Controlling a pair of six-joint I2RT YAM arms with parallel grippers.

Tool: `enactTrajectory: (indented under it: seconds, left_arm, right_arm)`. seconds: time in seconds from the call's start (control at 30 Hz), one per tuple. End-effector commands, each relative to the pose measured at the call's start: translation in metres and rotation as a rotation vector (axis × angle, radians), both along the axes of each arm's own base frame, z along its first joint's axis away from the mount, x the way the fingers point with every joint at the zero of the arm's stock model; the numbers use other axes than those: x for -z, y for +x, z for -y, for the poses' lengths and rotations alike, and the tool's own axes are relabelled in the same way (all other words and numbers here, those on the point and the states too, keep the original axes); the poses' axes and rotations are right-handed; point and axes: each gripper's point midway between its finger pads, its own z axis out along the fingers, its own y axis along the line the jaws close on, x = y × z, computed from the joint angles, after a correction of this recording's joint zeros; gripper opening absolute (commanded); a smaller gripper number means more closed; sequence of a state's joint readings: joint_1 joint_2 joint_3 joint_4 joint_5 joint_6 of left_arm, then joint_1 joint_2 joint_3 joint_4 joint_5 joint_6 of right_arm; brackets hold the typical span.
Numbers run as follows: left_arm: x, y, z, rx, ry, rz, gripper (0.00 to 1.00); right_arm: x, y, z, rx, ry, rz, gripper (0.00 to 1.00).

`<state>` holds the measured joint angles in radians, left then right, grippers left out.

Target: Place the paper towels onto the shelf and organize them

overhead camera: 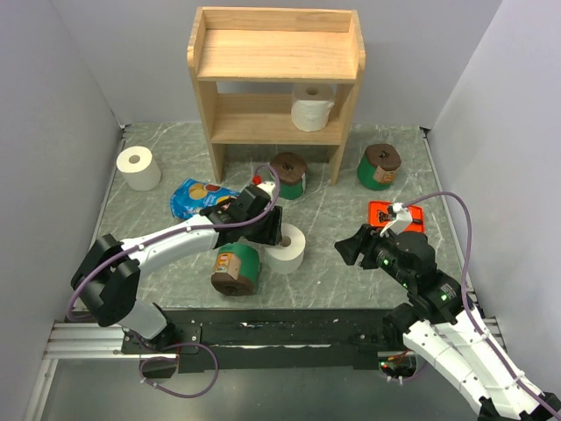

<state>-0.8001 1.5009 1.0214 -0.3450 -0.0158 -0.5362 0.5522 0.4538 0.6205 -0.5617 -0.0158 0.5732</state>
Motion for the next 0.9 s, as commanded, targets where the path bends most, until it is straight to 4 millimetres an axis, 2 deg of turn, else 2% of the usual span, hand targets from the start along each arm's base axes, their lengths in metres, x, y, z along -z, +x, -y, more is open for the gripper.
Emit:
enactTrajectory:
  seconds: [0.0,0.23,0.4,0.53,0.73,0.83,0.87]
  left_arm:
    - [-0.018,0.006,0.013,0.003,-0.055,0.033,0.59]
    - [-0.013,0.004,0.011,0.006,-0.028,0.01,0.62]
    - [-0.01,0.005,0.014,0.012,-0.022,0.007,0.55]
    - [-0.02,0.004,0.015,0.007,-0.044,0.017,0.43]
    - [-0.06,0.004,0.022,-0.016,-0.139,0.048,0.4]
    - [-0.087,0.01,0.022,-0.044,-0.169,0.08,0.38]
    - [-0.103,0.019,0.02,-0.078,-0.175,0.122,0.36]
  right_arm:
    - [-0.002,0.002,0.002,0.003,-0.014,0.025,0.74]
    - [-0.006,0.003,0.009,0.031,-0.026,0.043,0.74]
    - [-0.01,0.002,0.012,0.039,-0.023,0.062,0.74]
    - [-0.012,0.001,0.017,0.06,-0.03,0.07,0.74]
    - [-0.022,-0.003,0.021,0.069,-0.011,0.099,0.74]
    - [-0.028,-0.005,0.022,0.07,-0.004,0.113,0.74]
    - [-0.03,-0.005,0.023,0.071,-0.001,0.117,0.74]
